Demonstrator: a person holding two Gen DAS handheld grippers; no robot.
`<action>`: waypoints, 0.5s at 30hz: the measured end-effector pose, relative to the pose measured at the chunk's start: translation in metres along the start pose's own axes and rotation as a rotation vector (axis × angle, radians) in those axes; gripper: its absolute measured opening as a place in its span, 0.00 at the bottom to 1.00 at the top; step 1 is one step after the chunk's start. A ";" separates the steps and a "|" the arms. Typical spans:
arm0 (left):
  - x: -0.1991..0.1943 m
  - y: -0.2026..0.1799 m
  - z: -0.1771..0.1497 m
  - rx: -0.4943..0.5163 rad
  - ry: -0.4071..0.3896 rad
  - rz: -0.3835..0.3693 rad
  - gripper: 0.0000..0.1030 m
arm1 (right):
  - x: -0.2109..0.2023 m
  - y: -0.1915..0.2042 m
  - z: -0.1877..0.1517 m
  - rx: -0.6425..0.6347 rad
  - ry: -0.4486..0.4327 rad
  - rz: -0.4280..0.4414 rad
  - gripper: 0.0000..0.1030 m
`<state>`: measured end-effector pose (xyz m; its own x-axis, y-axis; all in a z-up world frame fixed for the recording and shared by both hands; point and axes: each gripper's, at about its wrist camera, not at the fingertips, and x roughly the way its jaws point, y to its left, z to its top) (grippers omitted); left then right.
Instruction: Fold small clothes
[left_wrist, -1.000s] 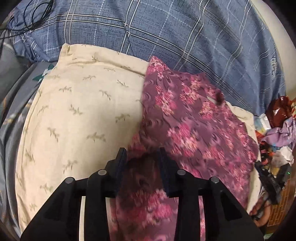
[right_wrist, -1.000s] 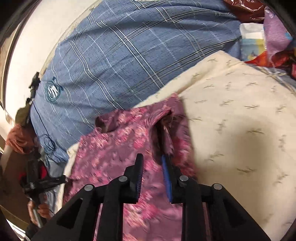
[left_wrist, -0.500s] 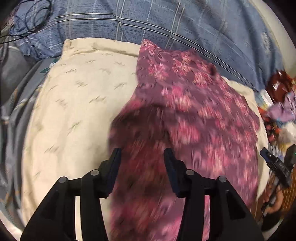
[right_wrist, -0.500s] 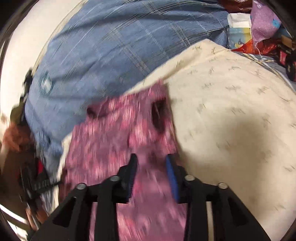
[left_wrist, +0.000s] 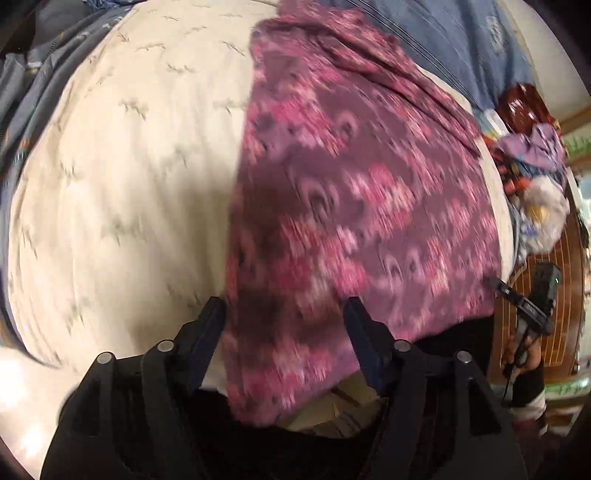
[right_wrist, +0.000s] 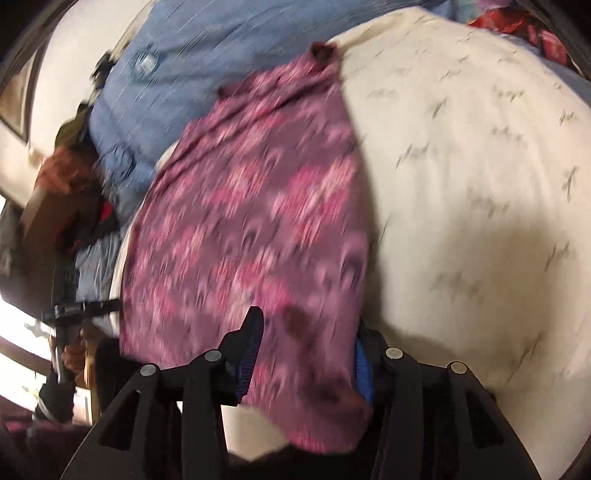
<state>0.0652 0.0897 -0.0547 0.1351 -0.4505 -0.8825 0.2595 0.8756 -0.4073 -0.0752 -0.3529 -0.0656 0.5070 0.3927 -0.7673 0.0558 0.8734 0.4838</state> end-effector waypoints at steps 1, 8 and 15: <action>0.001 0.001 -0.006 -0.006 0.017 -0.017 0.66 | 0.001 0.000 -0.003 -0.007 0.018 0.004 0.44; 0.008 0.001 -0.021 -0.001 0.051 -0.036 0.64 | 0.004 0.001 -0.013 -0.052 0.075 0.019 0.31; 0.009 0.003 -0.025 -0.027 0.052 -0.074 0.03 | -0.007 -0.005 -0.018 -0.014 0.058 0.083 0.09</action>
<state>0.0434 0.0923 -0.0692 0.0666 -0.5054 -0.8603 0.2412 0.8448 -0.4777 -0.0947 -0.3550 -0.0700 0.4585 0.4796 -0.7482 0.0035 0.8409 0.5412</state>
